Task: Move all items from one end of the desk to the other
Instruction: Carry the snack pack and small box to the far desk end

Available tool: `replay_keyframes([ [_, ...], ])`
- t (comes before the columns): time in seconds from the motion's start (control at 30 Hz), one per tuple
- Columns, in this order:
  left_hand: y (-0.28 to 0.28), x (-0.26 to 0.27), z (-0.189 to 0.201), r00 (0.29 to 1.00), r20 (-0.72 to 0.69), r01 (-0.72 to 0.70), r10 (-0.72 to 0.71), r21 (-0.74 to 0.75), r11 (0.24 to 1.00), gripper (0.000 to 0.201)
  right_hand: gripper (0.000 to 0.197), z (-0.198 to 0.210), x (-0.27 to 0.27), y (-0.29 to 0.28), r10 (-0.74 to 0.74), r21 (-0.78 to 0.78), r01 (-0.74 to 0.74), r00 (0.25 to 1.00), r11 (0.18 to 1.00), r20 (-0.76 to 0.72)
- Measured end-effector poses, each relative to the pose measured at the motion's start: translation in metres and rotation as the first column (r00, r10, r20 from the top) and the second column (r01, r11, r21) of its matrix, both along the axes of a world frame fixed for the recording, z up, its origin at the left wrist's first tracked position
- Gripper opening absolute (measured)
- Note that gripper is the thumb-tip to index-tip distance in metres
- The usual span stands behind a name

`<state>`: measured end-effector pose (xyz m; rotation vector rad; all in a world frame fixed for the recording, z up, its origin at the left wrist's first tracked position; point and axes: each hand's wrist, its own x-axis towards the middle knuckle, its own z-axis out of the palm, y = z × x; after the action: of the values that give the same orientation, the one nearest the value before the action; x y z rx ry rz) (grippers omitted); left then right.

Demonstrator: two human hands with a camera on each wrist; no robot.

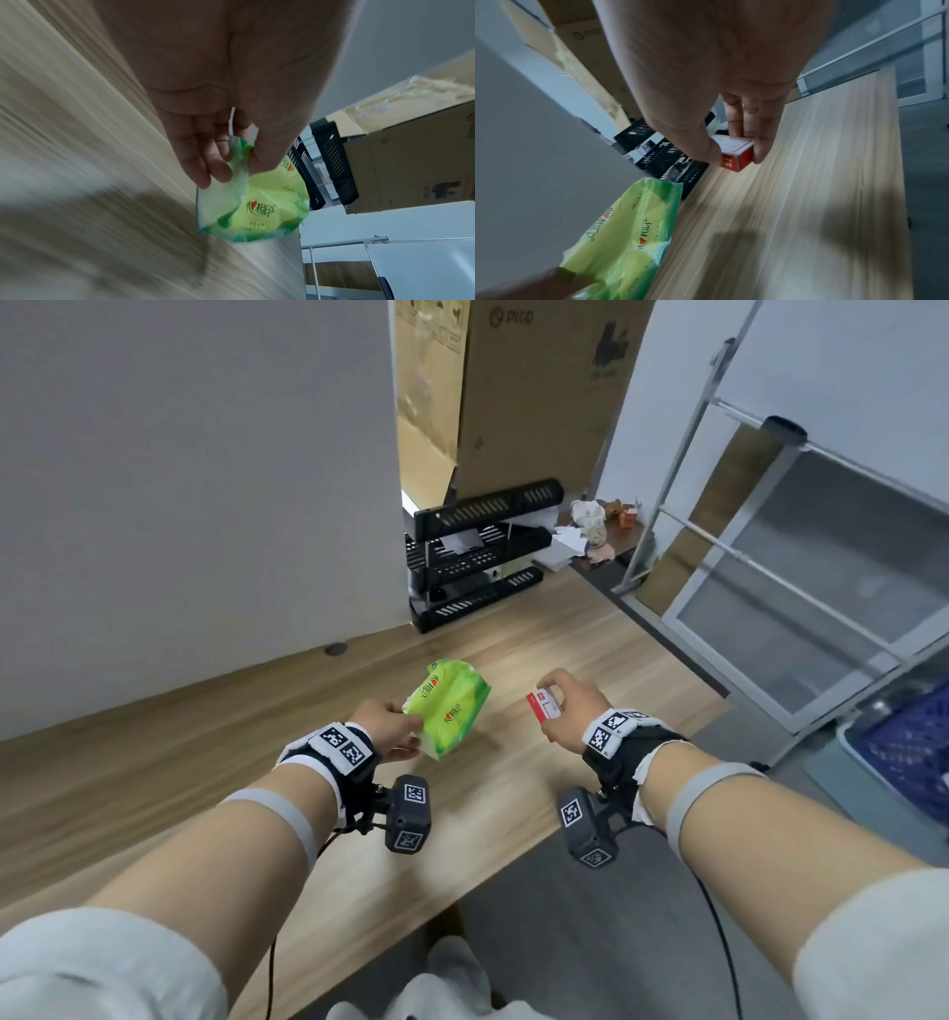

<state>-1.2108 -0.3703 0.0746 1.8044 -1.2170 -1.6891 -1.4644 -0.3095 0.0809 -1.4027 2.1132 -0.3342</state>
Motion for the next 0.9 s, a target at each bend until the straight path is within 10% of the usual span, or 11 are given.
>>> replay_keyframes([
  [0.9, -0.204, -0.261, -0.119, 0.954, 0.208, -0.192, 0.216, -0.133, 0.972, 0.021, 0.044, -0.115, -0.254, -0.235, 0.027, 0.197, 0.005, 0.986, 0.98, -0.162],
])
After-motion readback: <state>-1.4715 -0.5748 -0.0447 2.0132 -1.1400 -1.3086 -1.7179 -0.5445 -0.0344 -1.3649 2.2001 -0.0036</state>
